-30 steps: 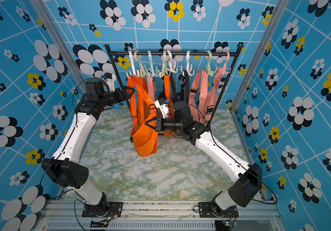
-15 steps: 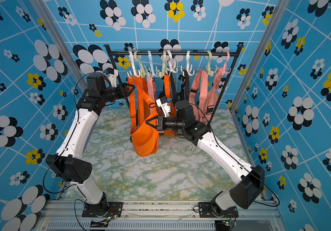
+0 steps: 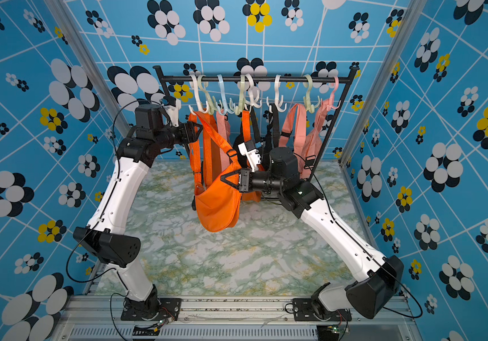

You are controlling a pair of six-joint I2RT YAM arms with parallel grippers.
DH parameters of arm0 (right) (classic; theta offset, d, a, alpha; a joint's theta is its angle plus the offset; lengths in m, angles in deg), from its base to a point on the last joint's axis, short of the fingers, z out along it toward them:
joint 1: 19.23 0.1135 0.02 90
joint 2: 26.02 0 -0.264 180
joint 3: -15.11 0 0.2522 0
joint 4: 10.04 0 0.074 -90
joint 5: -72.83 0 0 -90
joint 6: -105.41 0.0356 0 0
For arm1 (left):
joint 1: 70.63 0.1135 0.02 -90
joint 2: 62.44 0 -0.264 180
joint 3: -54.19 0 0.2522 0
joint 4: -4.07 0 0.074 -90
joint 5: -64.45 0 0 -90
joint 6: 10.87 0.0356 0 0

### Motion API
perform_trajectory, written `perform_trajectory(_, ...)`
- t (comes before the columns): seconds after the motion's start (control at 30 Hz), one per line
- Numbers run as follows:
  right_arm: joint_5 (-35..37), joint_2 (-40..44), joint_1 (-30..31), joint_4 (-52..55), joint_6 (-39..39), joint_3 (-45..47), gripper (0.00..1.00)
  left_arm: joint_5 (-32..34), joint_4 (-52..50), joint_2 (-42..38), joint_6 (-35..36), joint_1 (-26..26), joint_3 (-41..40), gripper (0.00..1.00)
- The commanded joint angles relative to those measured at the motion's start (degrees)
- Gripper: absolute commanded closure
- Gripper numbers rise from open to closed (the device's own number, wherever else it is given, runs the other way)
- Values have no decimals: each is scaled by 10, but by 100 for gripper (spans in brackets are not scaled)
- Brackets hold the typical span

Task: Take the bag off the hook
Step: Pick up the bag from the hook.

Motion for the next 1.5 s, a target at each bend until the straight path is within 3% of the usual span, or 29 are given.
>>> perform_trajectory(0.0, -8, 19, -5, 2, 7, 12, 100, -4, -30, 22, 0, -9, 39, 87)
perform_trajectory(0.07, -4, 18, -5, 4, 6, 14, 100, -1, -36, 24, 1, -11, 59, 100)
perform_trajectory(0.33, -5, -33, 6, -62, 37, -15, 100, 23, -34, 19, 24, -11, 141, 100)
perform_trajectory(0.57, -24, -117, 42, -72, 35, -169, 100, 58, -30, 24, 55, -6, 203, 100)
perform_trajectory(0.7, -32, -145, 64, -60, 28, -223, 100, 75, -30, 11, 70, -4, 201, 96)
perform_trajectory(0.87, -21, -127, 59, -80, 40, -190, 100, 73, -48, -5, 74, 1, 148, 99)
perform_trajectory(1.03, -15, -67, 9, -86, 55, -141, 100, 61, -55, -27, 78, 8, 71, 97)
perform_trajectory(1.2, -4, -11, -39, -84, 57, -107, 100, 51, -70, -25, 88, 14, 41, 83)
perform_trajectory(1.3, -4, -3, -43, -45, 34, -112, 100, 39, -85, -14, 92, 19, 41, 58)
perform_trajectory(1.4, -12, 0, -45, -44, 36, -111, 100, 36, -94, -7, 92, 20, 31, 4)
perform_trajectory(1.47, -17, 2, -48, -41, 38, -112, 100, 34, -95, -3, 86, 21, 20, 1)
